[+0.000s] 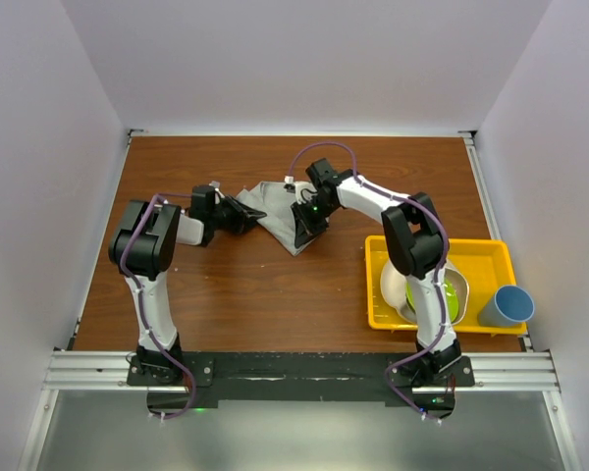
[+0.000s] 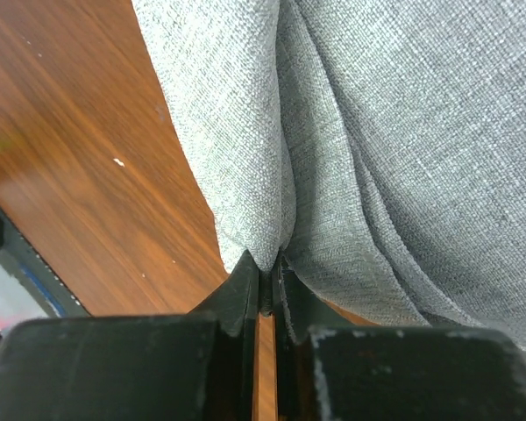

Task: Fold the napkin, place the utensils inside, and roll it up
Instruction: Roll the napkin with the utensil

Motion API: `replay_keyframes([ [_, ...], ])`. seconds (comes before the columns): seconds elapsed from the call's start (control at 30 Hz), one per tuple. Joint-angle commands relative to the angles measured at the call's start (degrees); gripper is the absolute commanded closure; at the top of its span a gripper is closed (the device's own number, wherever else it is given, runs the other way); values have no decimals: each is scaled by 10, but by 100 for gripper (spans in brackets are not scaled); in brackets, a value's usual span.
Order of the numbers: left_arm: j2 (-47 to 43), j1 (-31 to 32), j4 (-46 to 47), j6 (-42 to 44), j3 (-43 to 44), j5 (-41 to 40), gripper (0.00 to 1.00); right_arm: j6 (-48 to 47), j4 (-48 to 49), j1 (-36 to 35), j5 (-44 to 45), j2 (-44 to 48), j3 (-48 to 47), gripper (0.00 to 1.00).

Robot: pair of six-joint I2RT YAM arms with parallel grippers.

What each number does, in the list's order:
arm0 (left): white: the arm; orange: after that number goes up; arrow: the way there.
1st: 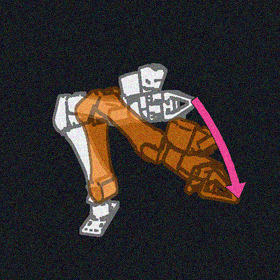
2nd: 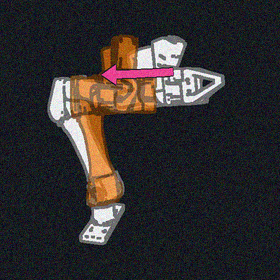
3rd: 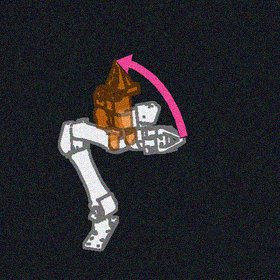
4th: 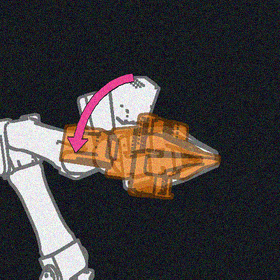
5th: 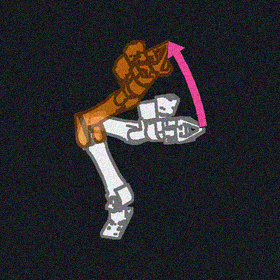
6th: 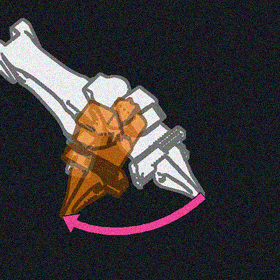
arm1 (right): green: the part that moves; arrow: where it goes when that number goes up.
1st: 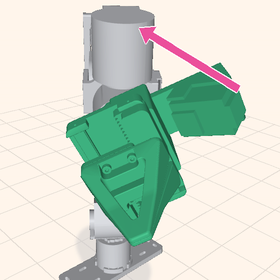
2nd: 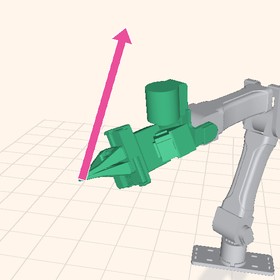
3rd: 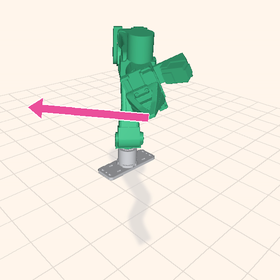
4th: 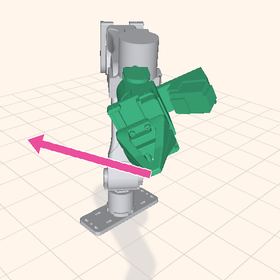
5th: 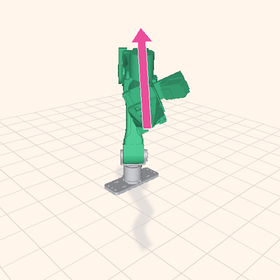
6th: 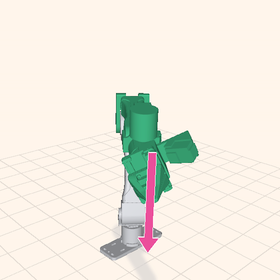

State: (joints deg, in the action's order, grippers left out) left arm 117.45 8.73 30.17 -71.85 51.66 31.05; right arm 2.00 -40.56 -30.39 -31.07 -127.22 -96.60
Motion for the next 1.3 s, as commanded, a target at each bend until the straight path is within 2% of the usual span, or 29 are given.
replay_keyframes([
  [0.0, 40, -8, -104, 31, -23, -40, 100, -1, -12, 2, 15, -18, 6, 90],
  [0.03, 39, -9, -101, 28, -24, -41, 100, -4, -22, 2, 24, -18, -2, 82],
  [0.1, 35, -9, -89, 21, -29, -40, 100, -9, -63, 2, 64, -13, -34, 74],
  [0.13, 35, -9, -89, 18, -27, -40, 100, -9, -72, 1, 78, -1, -45, 62],
  [0.23, 31, -9, -98, 15, -20, -40, 100, -6, -89, -5, 112, 21, -89, 50],
  [0.27, 30, -9, -104, 12, -17, -39, 100, -5, -93, -8, 124, 26, -111, 43],
  [0.37, 22, -9, -161, 3, 1, -48, 100, -12, -53, -40, 187, 55, -111, 32],
  [0.47, 9, -6, -257, 9, 48, -77, 100, -16, 4, -88, 266, 71, -93, 26],
  [0.53, 2, -6, -351, 11, 70, -109, 100, -46, 38, -121, 307, 69, -92, 24],
  [0.7, 1, -3, -441, 4, 105, -130, 100, -81, 149, -182, 384, 75, -54, 21],
  [1.0, 15, 1, -542, -2, 144, -154, 100, -168, 318, -240, 538, 56, 21, 21],
  [1.27, 31, 15, -596, -6, 179, -155, 100, -200, 348, -245, 573, 13, 16, 24],
])
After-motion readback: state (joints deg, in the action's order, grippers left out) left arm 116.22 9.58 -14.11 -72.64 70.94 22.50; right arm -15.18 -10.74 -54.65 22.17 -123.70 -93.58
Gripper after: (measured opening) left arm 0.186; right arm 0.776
